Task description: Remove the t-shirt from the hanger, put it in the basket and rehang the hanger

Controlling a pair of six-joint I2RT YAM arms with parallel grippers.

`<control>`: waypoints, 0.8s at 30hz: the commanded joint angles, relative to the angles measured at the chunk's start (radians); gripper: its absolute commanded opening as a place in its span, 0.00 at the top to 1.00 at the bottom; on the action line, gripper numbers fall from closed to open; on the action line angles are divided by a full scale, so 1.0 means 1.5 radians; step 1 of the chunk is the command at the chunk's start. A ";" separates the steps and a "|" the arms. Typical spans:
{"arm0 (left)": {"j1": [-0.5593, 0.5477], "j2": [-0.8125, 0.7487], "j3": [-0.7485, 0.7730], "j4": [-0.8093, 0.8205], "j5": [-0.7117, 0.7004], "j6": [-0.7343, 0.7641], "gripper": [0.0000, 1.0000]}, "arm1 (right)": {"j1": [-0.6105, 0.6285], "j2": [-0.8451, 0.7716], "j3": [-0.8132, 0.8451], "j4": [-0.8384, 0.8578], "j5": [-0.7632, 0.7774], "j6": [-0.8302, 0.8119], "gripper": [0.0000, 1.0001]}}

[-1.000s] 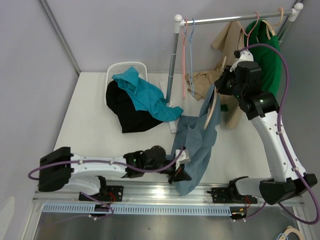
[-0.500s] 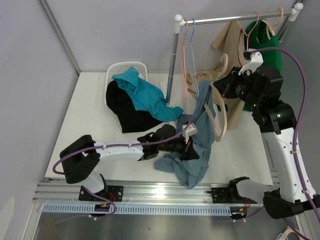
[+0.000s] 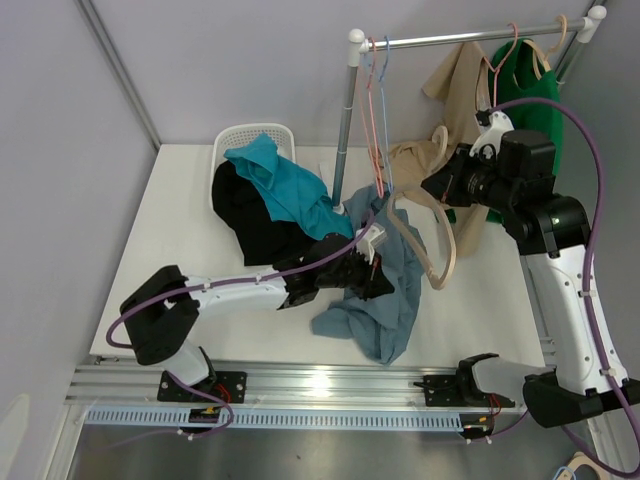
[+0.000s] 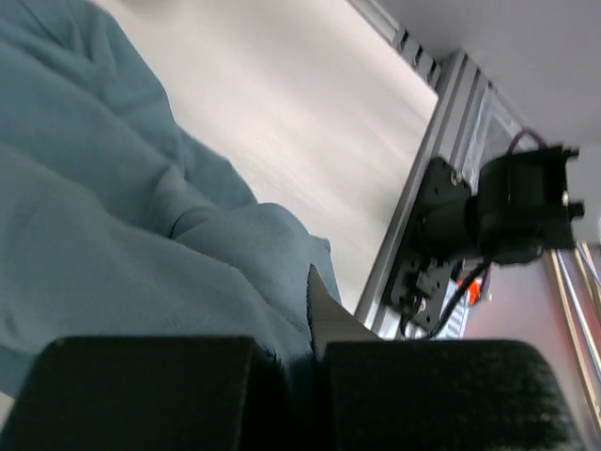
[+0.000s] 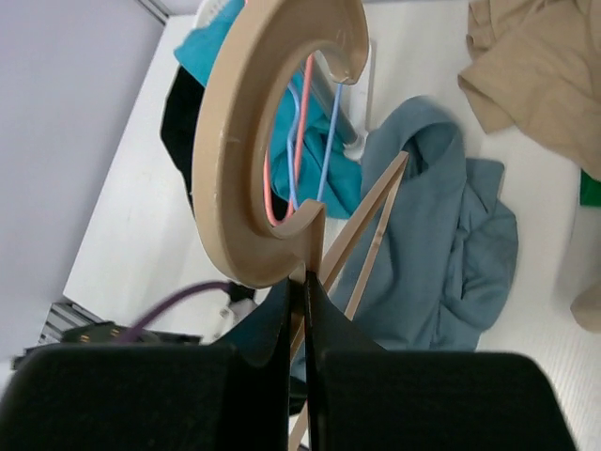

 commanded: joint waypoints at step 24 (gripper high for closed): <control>0.286 -0.334 0.280 -0.629 -0.031 0.083 0.99 | -0.011 0.145 0.065 0.331 0.043 -0.210 1.00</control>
